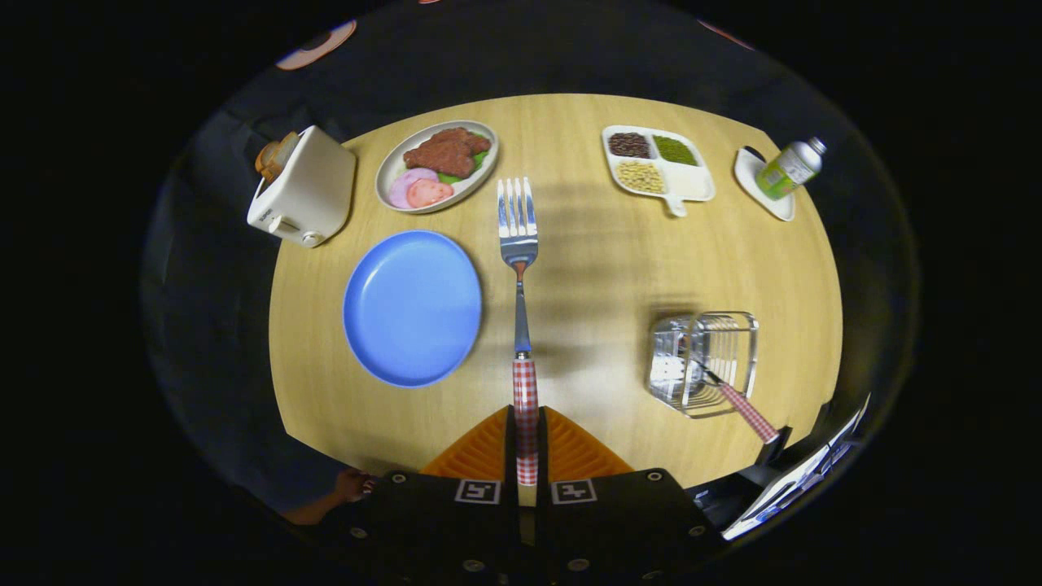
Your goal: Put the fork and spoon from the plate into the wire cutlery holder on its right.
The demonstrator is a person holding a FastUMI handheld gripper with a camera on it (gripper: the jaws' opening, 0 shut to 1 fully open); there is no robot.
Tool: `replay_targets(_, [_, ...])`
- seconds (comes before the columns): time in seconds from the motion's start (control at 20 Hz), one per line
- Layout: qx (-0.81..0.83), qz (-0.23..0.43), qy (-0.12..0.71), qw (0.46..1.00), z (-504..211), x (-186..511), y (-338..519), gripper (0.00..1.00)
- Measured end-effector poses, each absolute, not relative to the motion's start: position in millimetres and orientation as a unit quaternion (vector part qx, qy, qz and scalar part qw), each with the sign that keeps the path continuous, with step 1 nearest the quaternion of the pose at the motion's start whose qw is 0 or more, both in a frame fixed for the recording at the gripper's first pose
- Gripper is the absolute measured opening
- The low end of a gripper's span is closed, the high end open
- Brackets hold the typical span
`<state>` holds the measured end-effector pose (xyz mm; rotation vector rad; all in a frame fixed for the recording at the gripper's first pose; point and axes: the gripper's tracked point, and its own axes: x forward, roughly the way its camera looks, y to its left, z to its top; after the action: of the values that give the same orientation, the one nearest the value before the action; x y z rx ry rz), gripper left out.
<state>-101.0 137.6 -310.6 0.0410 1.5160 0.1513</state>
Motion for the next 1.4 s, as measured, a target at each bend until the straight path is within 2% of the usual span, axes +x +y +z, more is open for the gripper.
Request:
replay_targets(0.2, [0.012,0.031,0.694,0.719,-299,-116,65,0.08])
replay_targets(0.35, [0.007,0.032,0.717,0.696,-298,-135,32,0.08])
replay_targets(0.8, [-0.012,0.094,0.807,0.583,-302,-158,9,0.08])
replay_targets(1.15, [-0.025,0.106,0.867,0.485,-312,-163,3,0.08])
replay_targets(1.4, [-0.053,0.111,0.89,0.438,-313,-152,-1,0.08])
